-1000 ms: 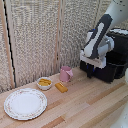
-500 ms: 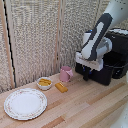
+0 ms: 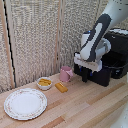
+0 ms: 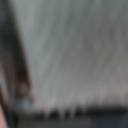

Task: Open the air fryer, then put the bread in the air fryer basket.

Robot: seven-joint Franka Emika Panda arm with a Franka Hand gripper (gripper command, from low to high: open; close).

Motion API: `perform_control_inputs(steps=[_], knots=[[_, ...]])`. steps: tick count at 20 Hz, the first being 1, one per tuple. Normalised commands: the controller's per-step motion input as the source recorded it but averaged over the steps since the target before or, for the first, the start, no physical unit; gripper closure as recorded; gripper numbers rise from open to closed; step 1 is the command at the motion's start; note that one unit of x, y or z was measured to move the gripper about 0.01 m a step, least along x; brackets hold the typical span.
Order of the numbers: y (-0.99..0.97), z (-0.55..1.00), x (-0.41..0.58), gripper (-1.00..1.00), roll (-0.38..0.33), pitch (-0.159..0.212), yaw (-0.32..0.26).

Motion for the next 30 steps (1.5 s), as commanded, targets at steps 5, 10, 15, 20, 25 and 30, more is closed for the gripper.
perform_control_inputs(steps=[5,10,15,20,25,30], knots=[[0.27,0.70,-0.105,-1.00,-0.017,0.055,0.093],[0.22,0.79,0.007,-1.00,0.002,0.050,0.071],[0.17,0.46,0.097,-1.00,0.021,0.019,0.077],[0.40,0.16,0.074,-1.00,0.066,0.073,0.189],[0.27,0.00,0.134,-1.00,0.245,0.058,0.191],[0.27,-0.01,0.127,-1.00,0.289,0.005,0.173]])
